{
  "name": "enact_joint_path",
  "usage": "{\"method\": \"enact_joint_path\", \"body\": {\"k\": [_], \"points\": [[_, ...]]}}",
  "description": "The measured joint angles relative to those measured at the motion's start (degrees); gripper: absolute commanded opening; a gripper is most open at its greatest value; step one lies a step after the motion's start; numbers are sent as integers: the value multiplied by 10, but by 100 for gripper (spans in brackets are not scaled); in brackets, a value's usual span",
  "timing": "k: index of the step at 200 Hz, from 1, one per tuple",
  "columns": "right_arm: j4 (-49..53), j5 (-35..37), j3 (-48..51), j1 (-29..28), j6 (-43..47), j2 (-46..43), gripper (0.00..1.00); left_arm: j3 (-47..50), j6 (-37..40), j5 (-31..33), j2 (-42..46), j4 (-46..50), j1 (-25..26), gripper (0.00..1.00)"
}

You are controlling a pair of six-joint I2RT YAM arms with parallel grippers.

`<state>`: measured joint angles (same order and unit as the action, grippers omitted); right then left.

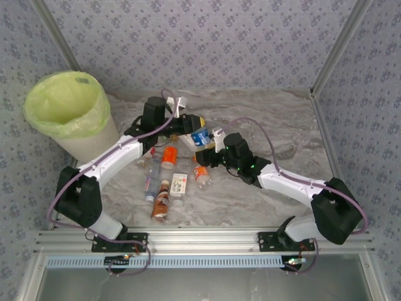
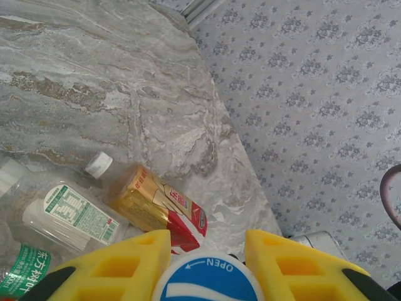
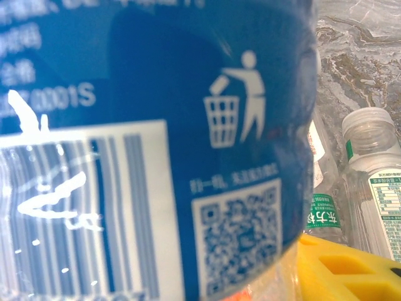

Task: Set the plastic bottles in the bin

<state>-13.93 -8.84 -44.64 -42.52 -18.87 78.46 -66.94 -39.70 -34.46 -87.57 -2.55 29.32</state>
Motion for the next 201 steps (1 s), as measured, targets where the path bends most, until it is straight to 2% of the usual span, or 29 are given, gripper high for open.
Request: {"method": "enact_joint_path", "body": {"k": [12,61,110,132,170,201], "points": [[0,0,0,0,0,0,50,0,0,0,0,1,0,0],[2,0,-2,0,-2,1,64,-10,9,-3,-4,11,0,0],[11,-1,-14,1,-14,0,90,-19,29,-3,-7,26,0,0],[29,-11,-14,13,-28,-14,98,-24,40,5,-7,39,0,0],[64,-3,-10,24,-28,-68,100,-31,50,24,-7,45,0,0],[58,40,19,24,-34,-106,100,-33,52,50,-7,53,-5,0]]}}
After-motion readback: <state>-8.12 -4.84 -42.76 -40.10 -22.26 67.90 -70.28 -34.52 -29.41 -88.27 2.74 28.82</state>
